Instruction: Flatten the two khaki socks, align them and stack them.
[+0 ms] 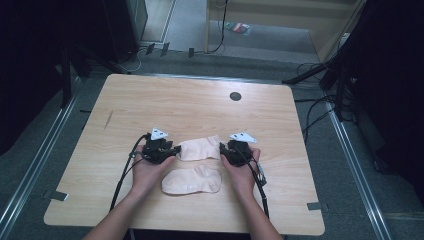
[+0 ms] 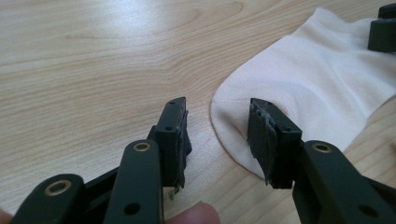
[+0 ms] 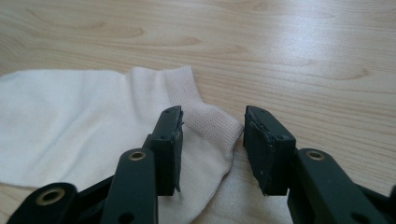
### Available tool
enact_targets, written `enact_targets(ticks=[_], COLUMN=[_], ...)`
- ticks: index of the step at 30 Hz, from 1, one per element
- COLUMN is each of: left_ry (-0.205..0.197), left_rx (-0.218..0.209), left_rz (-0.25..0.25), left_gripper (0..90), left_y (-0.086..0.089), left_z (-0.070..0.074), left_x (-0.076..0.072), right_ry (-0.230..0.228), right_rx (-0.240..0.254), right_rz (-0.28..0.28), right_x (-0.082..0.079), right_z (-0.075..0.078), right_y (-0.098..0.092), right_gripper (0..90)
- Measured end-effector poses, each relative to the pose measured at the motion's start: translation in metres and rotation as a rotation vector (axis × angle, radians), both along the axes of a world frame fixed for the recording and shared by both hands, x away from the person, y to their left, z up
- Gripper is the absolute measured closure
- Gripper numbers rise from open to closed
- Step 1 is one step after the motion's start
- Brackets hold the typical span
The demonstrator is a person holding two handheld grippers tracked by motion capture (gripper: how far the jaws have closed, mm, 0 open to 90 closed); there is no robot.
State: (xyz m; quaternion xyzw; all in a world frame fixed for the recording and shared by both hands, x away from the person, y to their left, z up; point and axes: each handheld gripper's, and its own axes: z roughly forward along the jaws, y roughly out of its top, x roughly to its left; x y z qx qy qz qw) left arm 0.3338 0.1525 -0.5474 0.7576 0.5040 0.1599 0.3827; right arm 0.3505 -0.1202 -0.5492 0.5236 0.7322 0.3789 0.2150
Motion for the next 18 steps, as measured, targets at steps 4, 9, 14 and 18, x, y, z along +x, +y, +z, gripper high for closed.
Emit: enact_targets(ticks=[4, 9, 14, 18], left_ry=[-0.029, -0.026, -0.032, -0.03], left_rx=[0.06, 0.067, 0.042, 0.021], left_rz=[-0.022, -0.051, -0.101, -0.1], left_gripper=[60.6, 69.2, 89.2, 90.0], left_y=[-0.007, -0.009, -0.01, -0.007], left_z=[0.0, 0.0, -0.001, -0.002], left_x=[-0.001, 0.0, -0.001, 0.0], right_ry=[-0.007, -0.013, -0.015, -0.002], right_rx=[-0.045, -0.056, -0.053, -0.026], right_rz=[0.007, 0.028, 0.05, 0.043], right_x=[-0.003, -0.004, -0.005, -0.005], right_z=[0.0, -0.001, -0.001, -0.001], right_y=[0.003, 0.005, 0.005, 0.002], right_gripper=[63.5, 75.4, 83.2, 85.1])
